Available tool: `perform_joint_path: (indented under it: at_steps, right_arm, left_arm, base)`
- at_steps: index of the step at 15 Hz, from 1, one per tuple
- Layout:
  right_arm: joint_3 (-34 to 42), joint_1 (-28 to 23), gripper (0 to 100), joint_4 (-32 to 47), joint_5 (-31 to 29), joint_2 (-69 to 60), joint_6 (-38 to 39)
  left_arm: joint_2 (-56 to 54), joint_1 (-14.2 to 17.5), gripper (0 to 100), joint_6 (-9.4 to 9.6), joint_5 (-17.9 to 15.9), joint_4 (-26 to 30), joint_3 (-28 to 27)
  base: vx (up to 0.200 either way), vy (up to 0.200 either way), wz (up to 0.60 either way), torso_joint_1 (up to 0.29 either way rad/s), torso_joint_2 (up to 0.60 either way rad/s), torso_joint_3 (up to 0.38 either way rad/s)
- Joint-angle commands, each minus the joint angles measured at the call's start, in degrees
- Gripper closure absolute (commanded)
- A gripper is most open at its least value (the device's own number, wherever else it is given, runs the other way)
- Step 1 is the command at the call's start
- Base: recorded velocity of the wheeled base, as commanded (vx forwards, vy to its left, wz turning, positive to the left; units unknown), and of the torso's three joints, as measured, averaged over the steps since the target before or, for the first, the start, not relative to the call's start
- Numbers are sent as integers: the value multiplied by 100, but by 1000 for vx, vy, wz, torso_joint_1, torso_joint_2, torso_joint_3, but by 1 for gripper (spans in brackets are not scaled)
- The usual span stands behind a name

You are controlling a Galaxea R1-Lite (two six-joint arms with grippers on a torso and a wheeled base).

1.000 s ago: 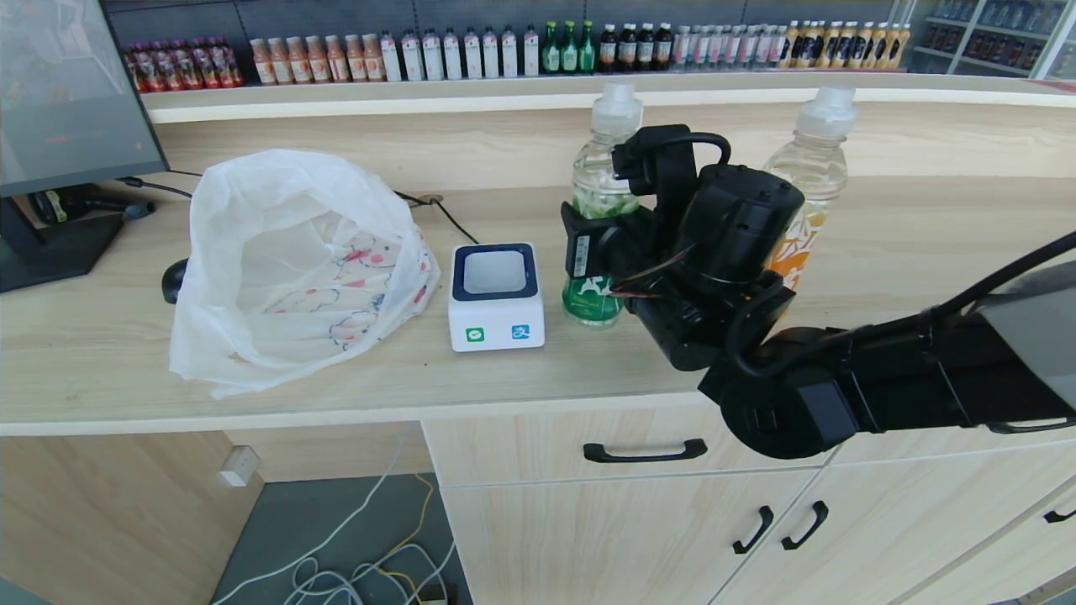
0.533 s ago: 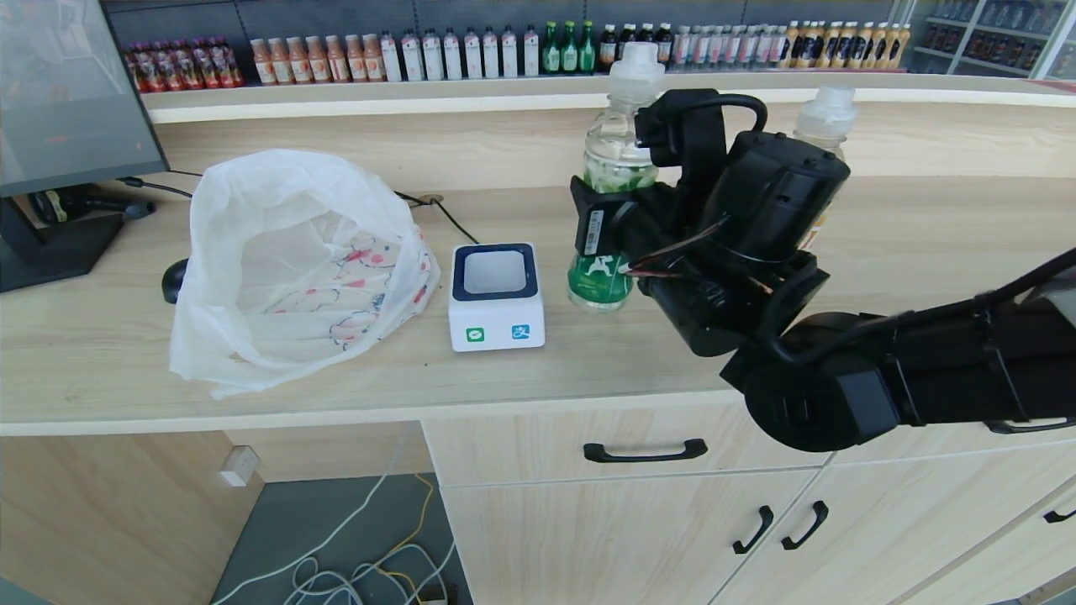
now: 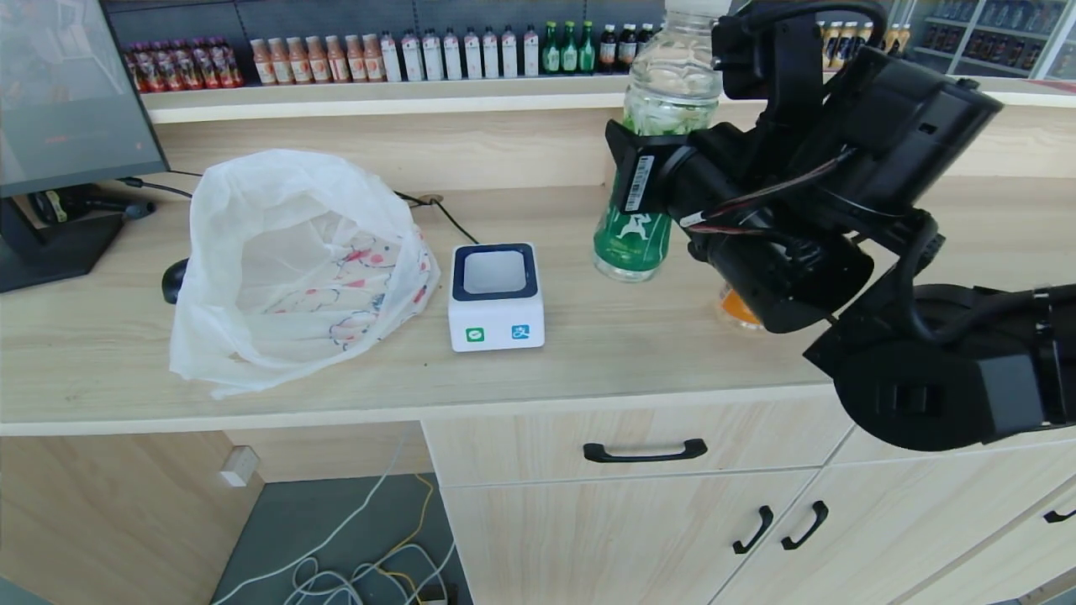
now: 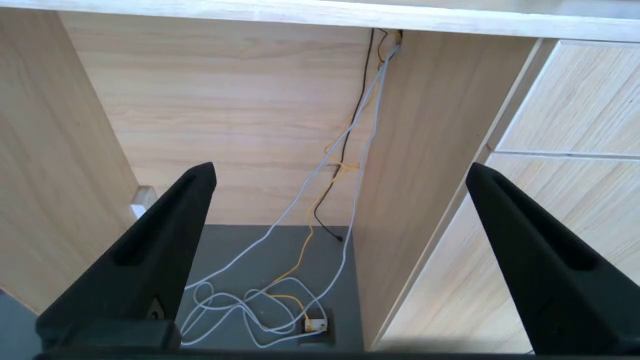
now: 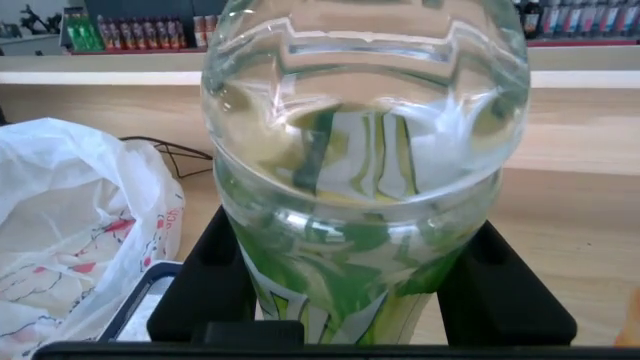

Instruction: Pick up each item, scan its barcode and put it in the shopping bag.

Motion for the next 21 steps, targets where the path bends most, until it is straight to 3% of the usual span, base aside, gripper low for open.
perform_joint_path:
  at_steps: [1,7,12,19,21]
  right_arm:
    - [382,154,100,-7,-3,-507,-26]
    - [2149,558,100,-60,-117,-1738,-158]
    - [3423,1015,100,-1176,-275,-1861,-158]
    - [4785,1138,100,-2477,-275,-1817,-211]
    - [4865,1138,100,-2530,-275,-1808,-193]
  left_arm:
    - [-2,4,0,2,0,-1,0]
    - [-2,4,0,2,0,-1,0]
    - [-2,4,0,2,0,-1,0]
    - [-2,4,0,2,0,-1,0]
    - [-2,4,0,2,0,-1,0]
  base:
    - [0,0,0,0,0,0]
    - [0,0,0,0,0,0]
    - [0,0,0,0,0,0]
    - [0,0,0,0,0,0]
    - [0,0,0,0,0,0]
